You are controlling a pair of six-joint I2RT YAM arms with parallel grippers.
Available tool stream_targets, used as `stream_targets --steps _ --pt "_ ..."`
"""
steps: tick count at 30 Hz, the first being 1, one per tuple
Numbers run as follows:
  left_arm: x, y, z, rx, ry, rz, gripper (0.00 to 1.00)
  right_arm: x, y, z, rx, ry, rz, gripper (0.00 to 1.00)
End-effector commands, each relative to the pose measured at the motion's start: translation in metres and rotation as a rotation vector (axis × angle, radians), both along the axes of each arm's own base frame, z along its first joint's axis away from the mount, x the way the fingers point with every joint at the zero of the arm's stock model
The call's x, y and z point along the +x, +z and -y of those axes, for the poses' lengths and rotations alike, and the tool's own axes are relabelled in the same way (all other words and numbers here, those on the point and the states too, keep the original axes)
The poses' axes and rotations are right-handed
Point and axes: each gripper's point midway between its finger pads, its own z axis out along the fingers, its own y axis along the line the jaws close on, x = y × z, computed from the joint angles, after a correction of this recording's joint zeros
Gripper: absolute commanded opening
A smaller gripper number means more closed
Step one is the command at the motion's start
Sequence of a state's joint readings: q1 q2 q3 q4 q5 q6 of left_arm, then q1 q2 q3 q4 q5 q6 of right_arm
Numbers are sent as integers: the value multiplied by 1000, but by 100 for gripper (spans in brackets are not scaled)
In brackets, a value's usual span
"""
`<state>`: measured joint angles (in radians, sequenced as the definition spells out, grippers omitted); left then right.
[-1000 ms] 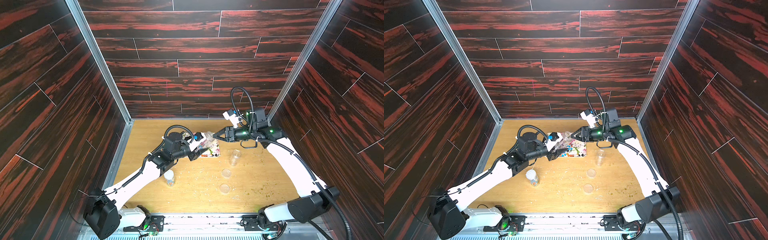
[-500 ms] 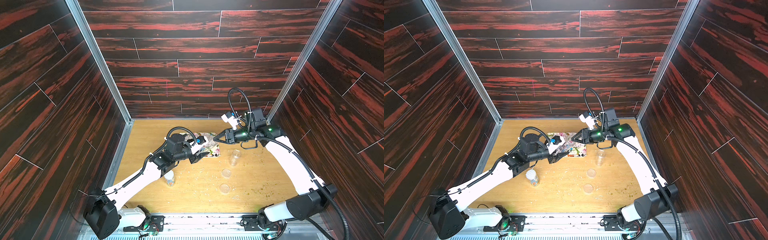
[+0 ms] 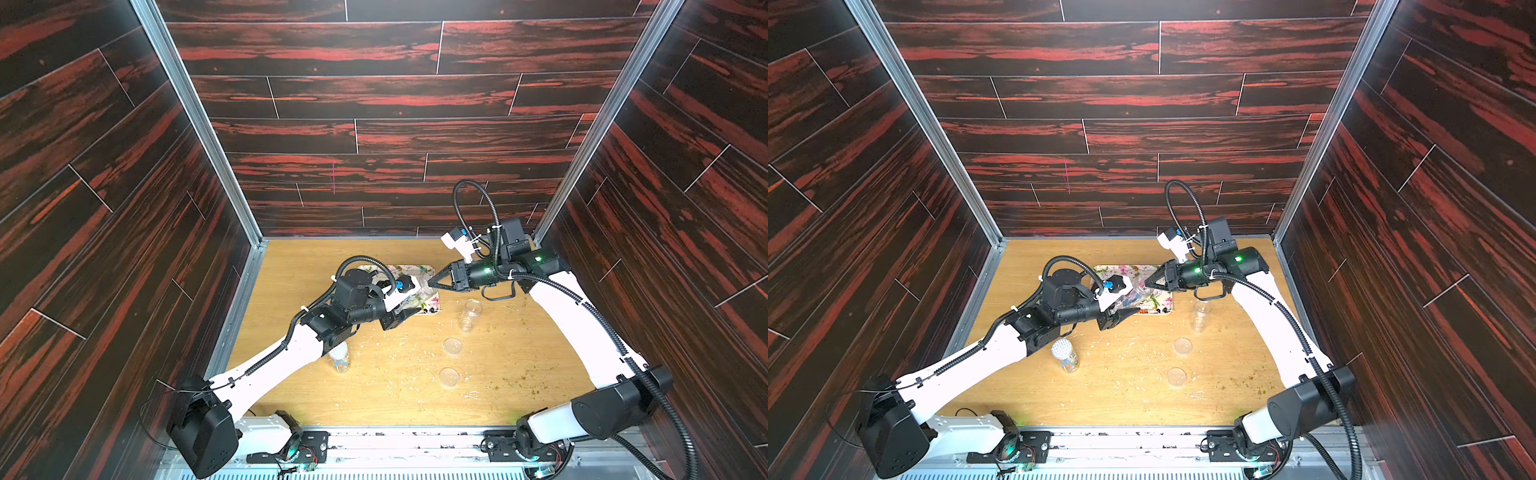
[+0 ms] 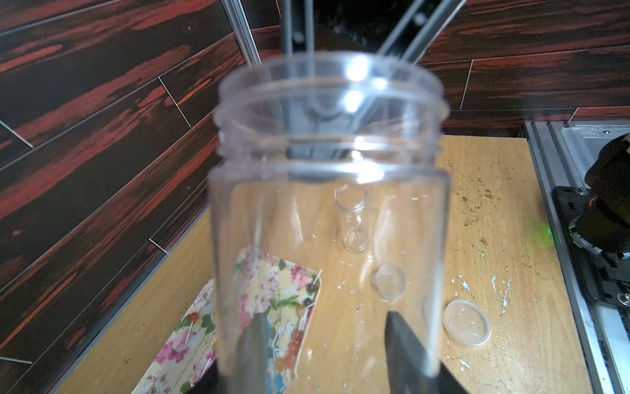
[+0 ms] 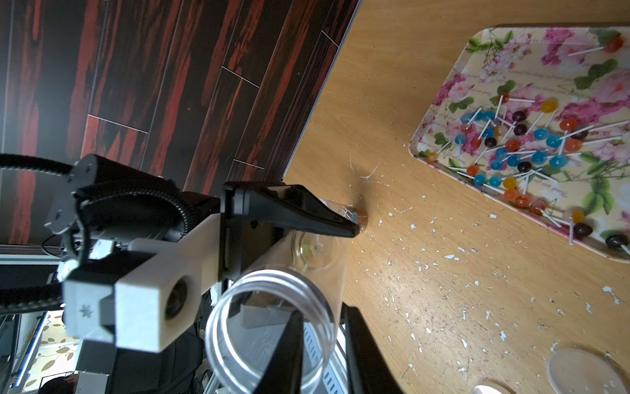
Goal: Pour the candies out of the jar
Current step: Place the jar at the center of the board.
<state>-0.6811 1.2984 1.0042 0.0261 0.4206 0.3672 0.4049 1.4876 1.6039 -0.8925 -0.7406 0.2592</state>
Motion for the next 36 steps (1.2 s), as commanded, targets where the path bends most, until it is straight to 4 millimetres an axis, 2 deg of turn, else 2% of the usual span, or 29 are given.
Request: stream_targets --steps 1,8,11,18,22,24,28,36 --pt "-5 21 2 -31 -23 46 53 -2 -20 -2 -41 23 -47 20" --pt "-5 22 2 -33 -21 44 53 -1 -24 1 -67 8 -36 10" --pt "-3 22 2 -36 -10 44 57 -2 -24 1 -69 6 -35 7" --pt "-1 22 1 -45 12 40 71 -2 -25 2 -74 3 -30 5" --pt "-2 26 -5 -45 34 58 92 -2 -28 5 -87 -3 -29 5" --pt "-4 27 -11 -45 54 68 99 -1 -30 6 -100 -11 -25 4" --pt "-10 29 -27 -53 107 99 100 4 -36 11 -132 -38 -13 4" --pt "-21 51 -73 -55 267 194 100 12 -52 31 -235 -119 -8 4"
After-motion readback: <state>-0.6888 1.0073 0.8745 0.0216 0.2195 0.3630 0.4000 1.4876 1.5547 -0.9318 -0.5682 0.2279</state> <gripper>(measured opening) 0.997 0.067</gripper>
